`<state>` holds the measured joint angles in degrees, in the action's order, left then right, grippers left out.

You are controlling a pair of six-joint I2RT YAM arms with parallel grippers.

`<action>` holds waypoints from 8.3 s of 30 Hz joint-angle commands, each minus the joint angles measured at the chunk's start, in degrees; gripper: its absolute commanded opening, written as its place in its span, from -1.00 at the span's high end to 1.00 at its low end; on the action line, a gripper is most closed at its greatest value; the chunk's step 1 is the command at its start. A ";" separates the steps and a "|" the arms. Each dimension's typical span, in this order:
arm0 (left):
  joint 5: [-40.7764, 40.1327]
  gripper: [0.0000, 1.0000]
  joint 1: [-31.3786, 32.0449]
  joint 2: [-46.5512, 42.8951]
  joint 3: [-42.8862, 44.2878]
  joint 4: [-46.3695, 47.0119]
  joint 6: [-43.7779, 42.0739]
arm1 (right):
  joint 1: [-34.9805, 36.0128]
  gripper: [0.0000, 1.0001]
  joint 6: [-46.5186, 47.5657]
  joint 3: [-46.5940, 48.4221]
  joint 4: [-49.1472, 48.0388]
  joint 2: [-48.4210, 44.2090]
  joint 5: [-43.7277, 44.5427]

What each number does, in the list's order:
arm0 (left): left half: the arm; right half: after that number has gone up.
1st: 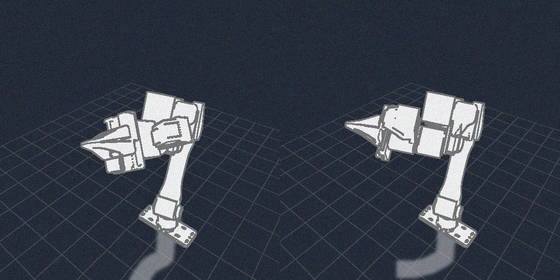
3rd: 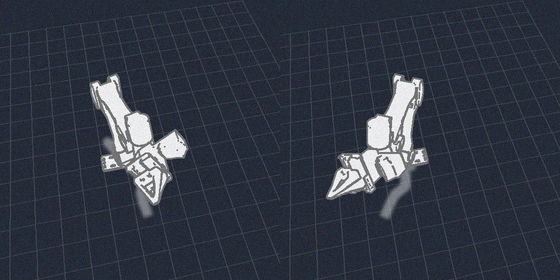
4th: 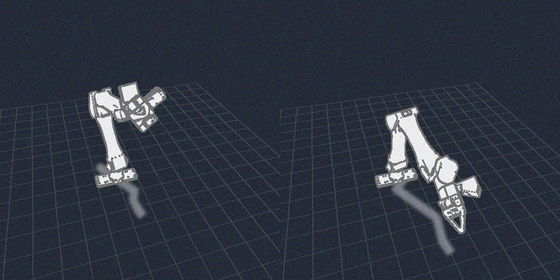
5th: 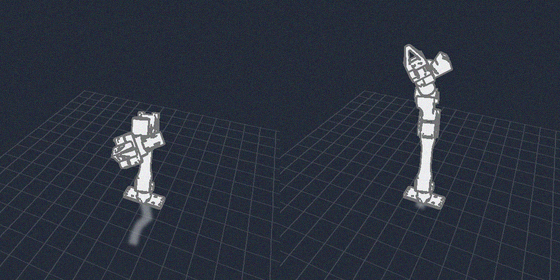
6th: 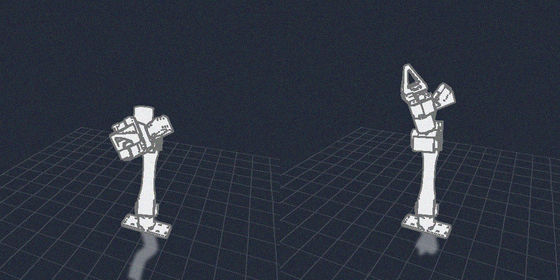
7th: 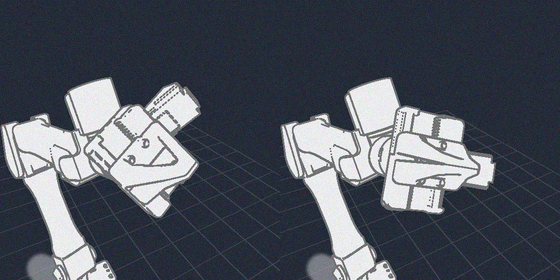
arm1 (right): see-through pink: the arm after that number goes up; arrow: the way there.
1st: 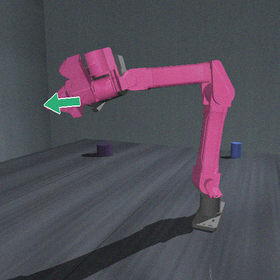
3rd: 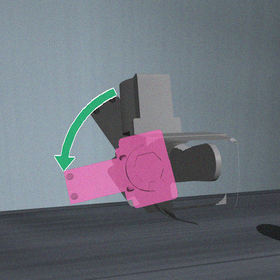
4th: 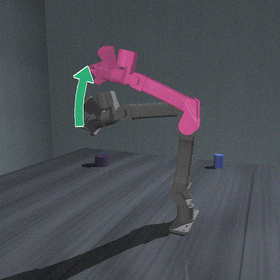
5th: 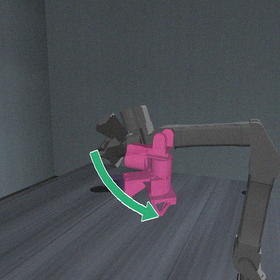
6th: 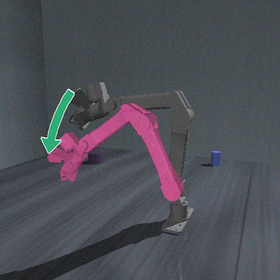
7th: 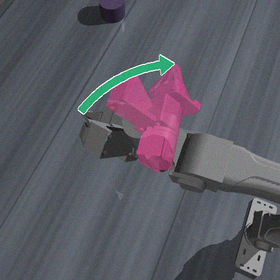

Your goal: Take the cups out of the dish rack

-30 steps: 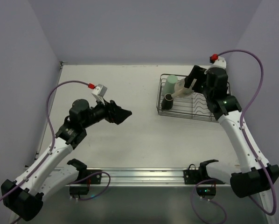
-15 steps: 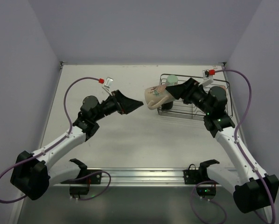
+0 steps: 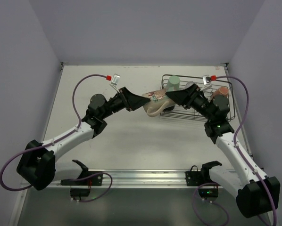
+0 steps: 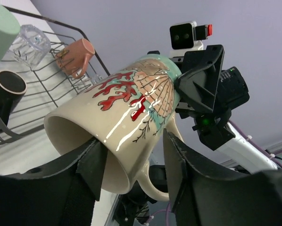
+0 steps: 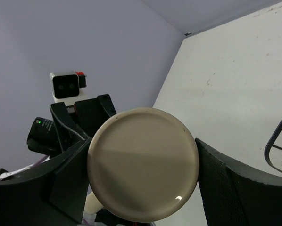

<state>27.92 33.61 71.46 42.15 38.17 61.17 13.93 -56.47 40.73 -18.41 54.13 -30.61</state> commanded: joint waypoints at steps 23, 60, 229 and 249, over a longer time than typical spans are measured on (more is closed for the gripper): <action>-4.89 1.00 1.64 -7.82 0.74 7.62 -5.70 | 0.22 -0.93 -11.30 -3.38 -22.55 5.29 -8.77; -32.54 1.00 -13.64 0.16 25.16 -43.08 -38.38 | 0.22 -0.98 11.02 -0.82 4.97 -2.44 5.47; -43.63 1.00 -2.40 5.68 36.92 -55.08 -39.88 | 5.93 -0.98 8.82 -2.94 1.53 1.16 7.92; -47.62 1.00 -12.86 40.33 57.52 -77.29 -50.18 | 6.54 -0.98 18.94 -2.50 13.05 -2.28 10.66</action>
<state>-18.83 20.36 112.92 96.62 -38.54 13.30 19.94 -38.92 36.38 -4.73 51.09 -20.08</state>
